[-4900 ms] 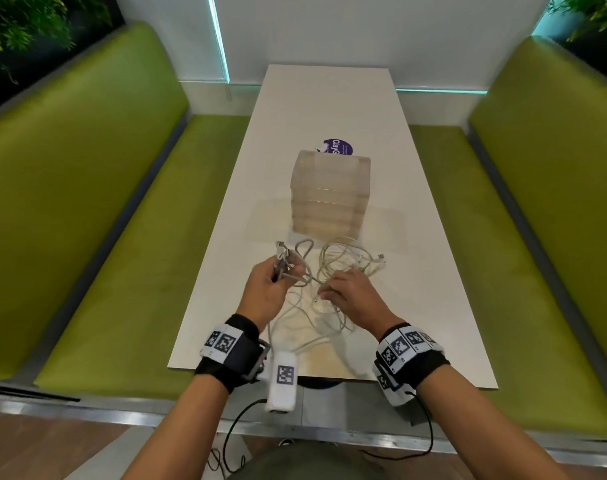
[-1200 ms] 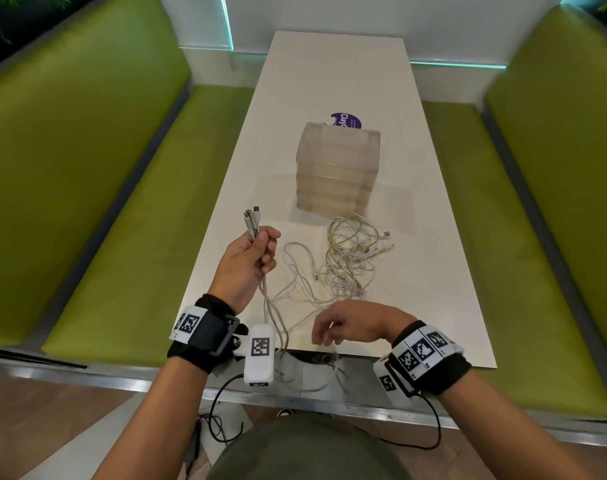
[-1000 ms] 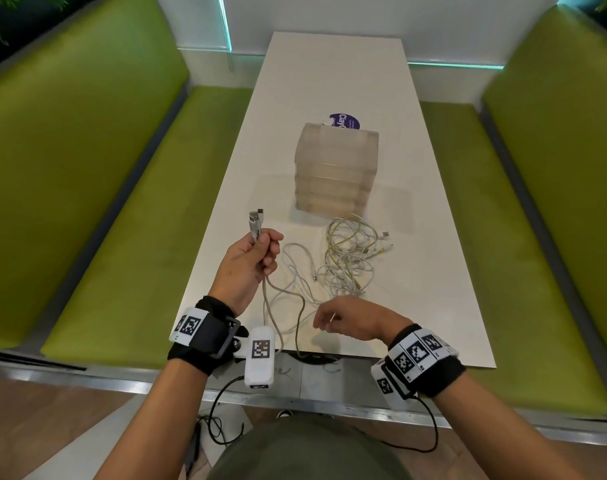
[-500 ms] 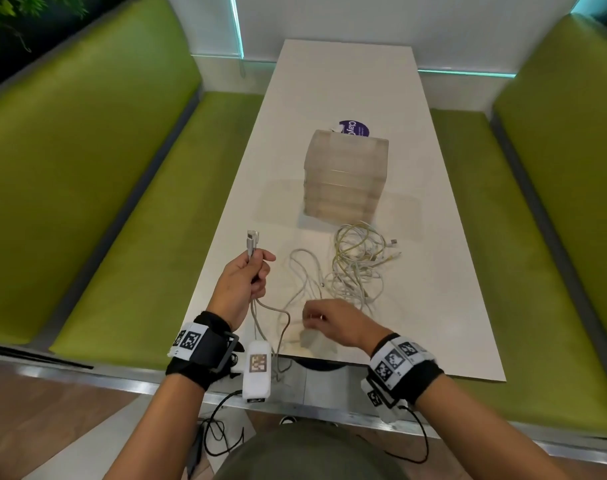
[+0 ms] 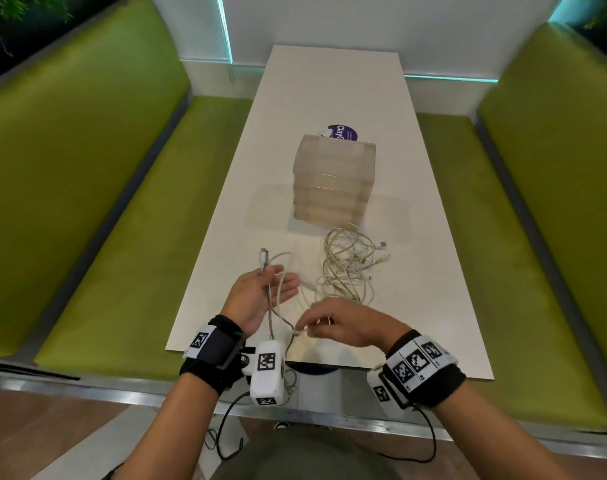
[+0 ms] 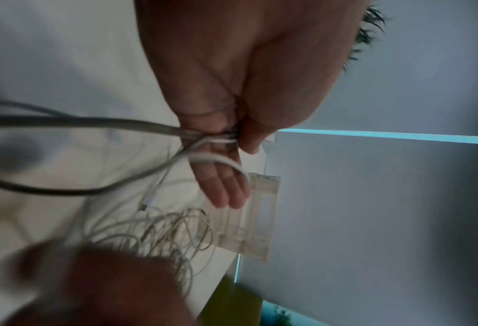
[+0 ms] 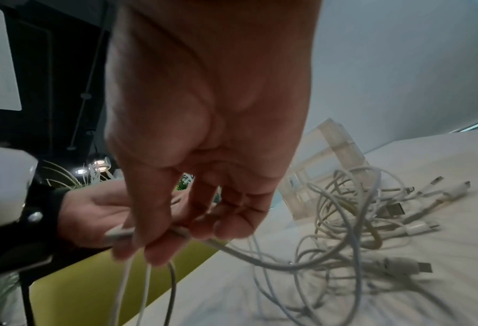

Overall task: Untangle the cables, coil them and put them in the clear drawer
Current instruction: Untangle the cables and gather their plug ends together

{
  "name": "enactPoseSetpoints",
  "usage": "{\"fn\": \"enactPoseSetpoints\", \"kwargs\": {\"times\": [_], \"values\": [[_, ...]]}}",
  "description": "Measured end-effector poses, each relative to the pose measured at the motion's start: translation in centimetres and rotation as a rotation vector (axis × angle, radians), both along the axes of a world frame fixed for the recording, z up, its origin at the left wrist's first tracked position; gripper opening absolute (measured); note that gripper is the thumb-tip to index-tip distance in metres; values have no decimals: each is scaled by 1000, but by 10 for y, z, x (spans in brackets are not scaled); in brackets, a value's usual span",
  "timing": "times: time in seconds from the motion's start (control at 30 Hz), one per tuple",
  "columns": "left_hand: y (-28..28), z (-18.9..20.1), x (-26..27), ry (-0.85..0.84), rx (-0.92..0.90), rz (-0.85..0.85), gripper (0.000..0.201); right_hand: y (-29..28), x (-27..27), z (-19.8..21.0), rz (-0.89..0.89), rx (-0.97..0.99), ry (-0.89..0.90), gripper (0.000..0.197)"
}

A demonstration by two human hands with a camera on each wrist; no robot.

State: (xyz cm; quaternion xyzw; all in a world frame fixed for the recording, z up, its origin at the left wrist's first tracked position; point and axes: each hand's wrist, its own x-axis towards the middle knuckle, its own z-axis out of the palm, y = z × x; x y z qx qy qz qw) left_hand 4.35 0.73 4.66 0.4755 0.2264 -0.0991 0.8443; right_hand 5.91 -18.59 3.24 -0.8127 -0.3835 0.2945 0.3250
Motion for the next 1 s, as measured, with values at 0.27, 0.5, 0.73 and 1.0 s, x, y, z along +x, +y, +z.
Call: {"fn": "enactPoseSetpoints", "kwargs": {"times": [0.27,0.5,0.73,1.0], "values": [[27,0,11,4,-72,188,25,-21,1,4,-10,-249,188,14],[39,0,14,-63,-127,286,27,-37,8,4,25,-408,222,38],[49,2,20,-97,-149,366,29,-50,12,2,-9,-504,234,36],[69,1,22,-131,-265,558,29,-63,16,-6,19,-636,237,27]]}}
